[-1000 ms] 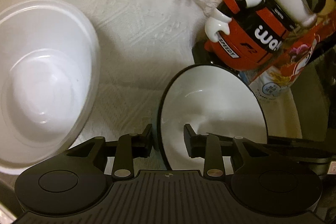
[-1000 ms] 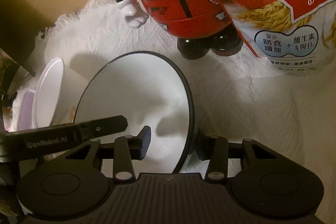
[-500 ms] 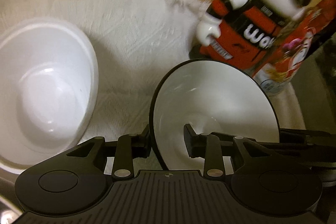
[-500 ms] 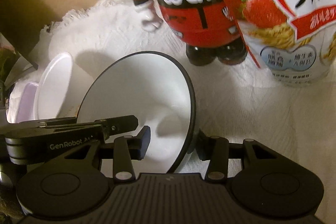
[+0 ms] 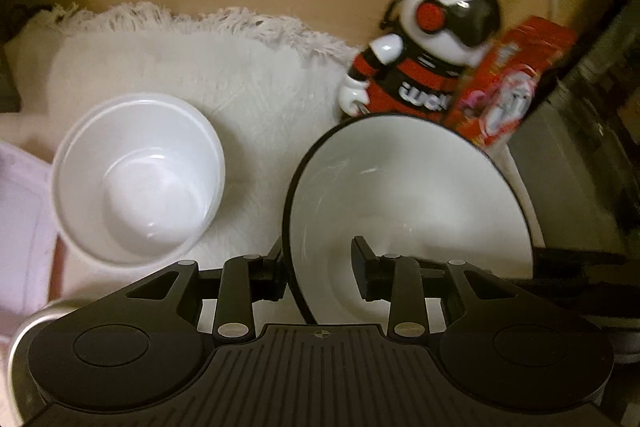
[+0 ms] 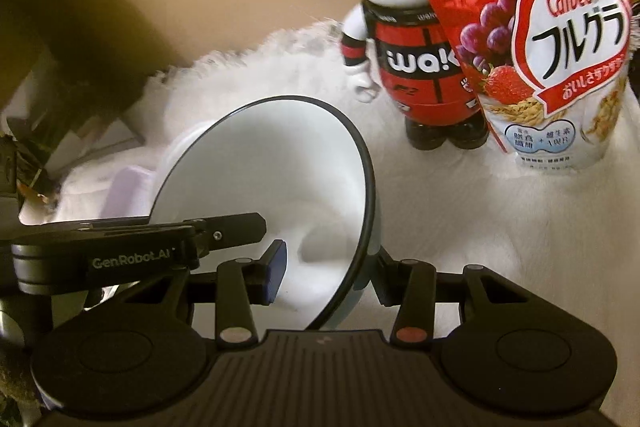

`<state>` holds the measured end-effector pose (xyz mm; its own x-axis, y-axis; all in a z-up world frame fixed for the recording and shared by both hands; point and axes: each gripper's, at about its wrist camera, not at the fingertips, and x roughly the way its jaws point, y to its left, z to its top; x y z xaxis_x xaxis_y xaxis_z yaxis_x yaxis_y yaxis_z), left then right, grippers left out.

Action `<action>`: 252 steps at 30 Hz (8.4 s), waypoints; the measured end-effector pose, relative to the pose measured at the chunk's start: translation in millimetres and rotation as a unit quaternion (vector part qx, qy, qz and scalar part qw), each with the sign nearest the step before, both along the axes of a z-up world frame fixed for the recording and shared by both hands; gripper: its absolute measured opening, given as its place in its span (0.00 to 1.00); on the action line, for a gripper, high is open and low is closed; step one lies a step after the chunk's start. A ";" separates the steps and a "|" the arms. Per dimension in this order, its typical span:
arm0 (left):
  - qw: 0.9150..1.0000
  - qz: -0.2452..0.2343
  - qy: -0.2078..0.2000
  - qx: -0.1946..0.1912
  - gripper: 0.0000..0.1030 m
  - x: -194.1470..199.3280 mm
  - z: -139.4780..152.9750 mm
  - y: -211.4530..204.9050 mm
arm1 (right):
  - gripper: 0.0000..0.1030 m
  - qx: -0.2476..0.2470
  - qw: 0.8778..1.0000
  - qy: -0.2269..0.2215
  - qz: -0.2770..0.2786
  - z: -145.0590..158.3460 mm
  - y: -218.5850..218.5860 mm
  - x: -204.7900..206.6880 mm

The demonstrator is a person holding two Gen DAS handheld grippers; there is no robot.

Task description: Organize plates and bowls

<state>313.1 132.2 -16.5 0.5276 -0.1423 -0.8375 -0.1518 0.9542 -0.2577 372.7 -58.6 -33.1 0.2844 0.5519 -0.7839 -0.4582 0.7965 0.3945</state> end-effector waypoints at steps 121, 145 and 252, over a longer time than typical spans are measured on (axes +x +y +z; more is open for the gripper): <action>0.982 0.160 -0.076 -0.060 0.22 -54.3 -2.0 171.5 | 0.55 -0.123 0.988 -0.093 -0.007 46.0 71.4 -37.0; 0.985 0.156 -0.058 -0.039 0.25 -19.8 -37.2 165.2 | 0.27 -0.072 0.995 0.009 0.074 -41.4 177.3 8.8; 0.996 0.018 0.010 -0.092 0.19 -107.1 -9.3 -6.5 | 0.49 -0.091 0.991 -0.097 0.019 -12.1 -56.8 -124.0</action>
